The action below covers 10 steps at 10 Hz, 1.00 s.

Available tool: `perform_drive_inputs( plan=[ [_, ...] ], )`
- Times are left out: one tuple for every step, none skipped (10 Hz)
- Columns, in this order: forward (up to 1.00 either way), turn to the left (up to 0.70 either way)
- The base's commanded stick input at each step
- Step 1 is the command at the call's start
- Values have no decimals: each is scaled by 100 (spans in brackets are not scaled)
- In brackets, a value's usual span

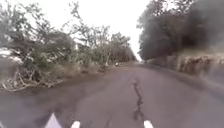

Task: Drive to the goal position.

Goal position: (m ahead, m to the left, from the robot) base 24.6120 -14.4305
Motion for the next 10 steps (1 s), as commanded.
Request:
perform_drive_inputs(
  plan=[
    [0, 0],
    [0, 0],
    [0, 0],
    [90, 0],
    [95, 0],
    [100, 0],
    [100, -2],
    [100, -5],
    [100, -40],
    [100, -40]
  ],
)
